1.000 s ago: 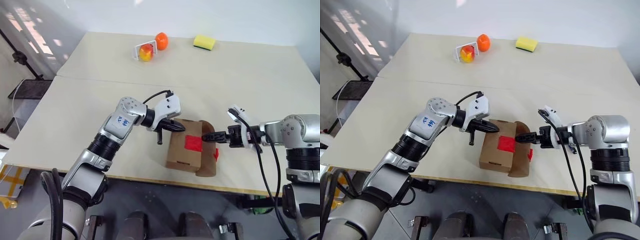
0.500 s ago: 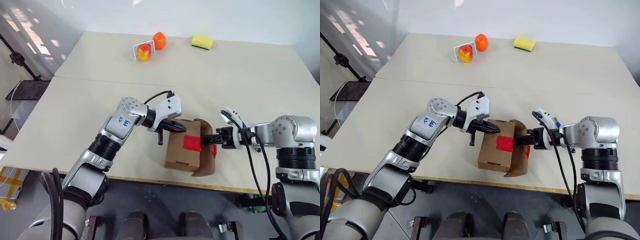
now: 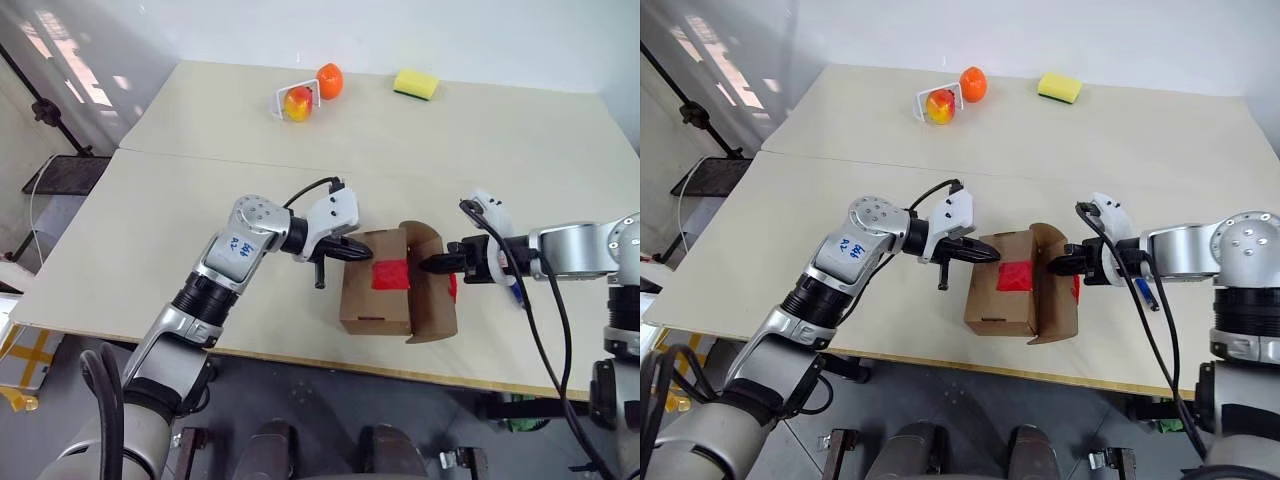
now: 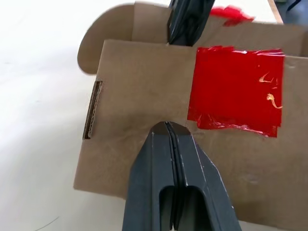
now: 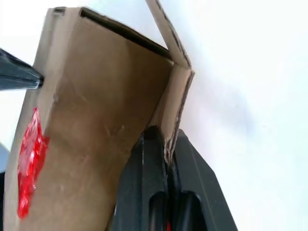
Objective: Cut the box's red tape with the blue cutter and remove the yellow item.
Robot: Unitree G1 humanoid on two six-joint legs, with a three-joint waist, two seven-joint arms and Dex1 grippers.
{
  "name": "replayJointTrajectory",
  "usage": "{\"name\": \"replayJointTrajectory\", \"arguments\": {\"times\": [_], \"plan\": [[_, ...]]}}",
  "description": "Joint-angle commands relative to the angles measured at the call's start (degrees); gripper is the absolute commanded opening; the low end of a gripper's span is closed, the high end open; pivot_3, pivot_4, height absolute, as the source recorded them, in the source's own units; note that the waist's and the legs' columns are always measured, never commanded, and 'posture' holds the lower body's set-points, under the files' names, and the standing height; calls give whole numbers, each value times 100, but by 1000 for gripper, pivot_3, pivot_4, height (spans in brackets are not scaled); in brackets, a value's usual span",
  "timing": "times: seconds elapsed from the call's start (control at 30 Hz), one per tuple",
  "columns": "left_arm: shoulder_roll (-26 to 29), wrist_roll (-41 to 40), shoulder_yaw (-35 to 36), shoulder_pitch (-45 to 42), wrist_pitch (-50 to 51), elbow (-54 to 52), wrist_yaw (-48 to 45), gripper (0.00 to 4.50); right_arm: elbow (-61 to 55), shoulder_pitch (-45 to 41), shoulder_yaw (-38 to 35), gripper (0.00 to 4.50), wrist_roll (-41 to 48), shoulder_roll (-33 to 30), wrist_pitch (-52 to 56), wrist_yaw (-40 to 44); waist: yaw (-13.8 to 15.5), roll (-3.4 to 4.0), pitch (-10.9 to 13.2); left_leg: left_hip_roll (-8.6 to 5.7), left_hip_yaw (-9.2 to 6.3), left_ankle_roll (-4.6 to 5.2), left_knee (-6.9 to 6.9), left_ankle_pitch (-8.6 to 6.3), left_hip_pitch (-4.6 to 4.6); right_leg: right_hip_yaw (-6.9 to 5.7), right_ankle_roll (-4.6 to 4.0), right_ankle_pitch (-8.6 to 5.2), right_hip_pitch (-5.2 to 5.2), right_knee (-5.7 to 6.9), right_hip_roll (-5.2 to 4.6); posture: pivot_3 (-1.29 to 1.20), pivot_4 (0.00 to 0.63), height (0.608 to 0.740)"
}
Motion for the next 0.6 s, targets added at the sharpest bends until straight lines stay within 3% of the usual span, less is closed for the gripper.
{"name": "replayJointTrajectory", "arguments": {"times": [0.03,0.43,0.53,0.6], "plan": [[-118,183,-144,239,-42,177,238,0,-782,-66,485,18,1924,-604,-982,-1419,34,-1,1,0,1,2,0,-1,-1,-1,0,0,1,-7,0,0,150,740],[-308,184,80,442,-160,262,717,0,-1554,-429,846,18,1924,-400,-1644,-2543,80,-1,1,8,-1,8,1,1,1,-14,-6,16,26,-45,6,0,150,740],[-327,194,103,469,-233,323,779,0,-1633,-601,1137,18,1924,-780,-1482,-2494,97,-1,1,9,-5,8,0,1,1,-15,-6,16,26,-45,7,0,150,740],[-331,206,114,459,-279,376,819,0,-1623,-762,1106,18,1924,-658,-1565,-2491,100,-1,1,7,-8,9,0,1,0,-17,-7,16,29,-48,6,0,150,740]]}}
